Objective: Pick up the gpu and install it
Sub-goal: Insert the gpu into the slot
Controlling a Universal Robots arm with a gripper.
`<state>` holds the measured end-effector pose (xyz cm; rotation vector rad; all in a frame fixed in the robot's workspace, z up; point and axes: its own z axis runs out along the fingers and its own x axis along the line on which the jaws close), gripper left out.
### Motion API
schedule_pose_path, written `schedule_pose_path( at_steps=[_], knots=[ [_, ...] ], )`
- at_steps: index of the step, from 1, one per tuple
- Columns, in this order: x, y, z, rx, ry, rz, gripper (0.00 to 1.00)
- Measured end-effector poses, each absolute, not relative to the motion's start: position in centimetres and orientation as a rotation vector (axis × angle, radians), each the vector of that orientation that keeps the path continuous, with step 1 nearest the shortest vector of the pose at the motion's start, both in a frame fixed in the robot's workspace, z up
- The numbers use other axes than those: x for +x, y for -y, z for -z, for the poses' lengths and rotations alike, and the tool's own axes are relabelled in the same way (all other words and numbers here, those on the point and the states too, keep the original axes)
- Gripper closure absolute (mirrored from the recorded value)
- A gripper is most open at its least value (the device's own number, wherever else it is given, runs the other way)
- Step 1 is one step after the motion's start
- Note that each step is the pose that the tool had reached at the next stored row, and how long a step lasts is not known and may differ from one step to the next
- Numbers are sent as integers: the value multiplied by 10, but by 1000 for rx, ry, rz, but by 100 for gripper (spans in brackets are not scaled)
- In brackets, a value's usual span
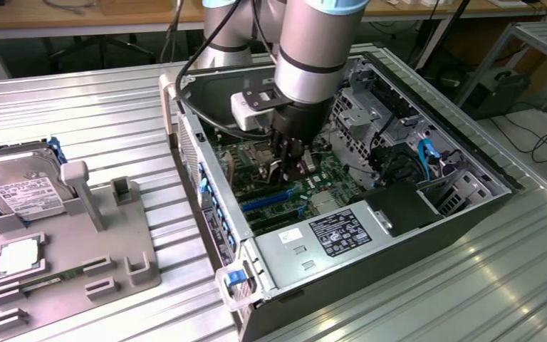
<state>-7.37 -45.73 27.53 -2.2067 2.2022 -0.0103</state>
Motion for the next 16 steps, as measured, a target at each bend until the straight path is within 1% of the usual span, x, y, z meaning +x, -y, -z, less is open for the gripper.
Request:
schedule_pose_path(
  at_steps=[16],
  knots=[
    [-82, 457, -260, -2207, -2202, 10, 72]
  ],
)
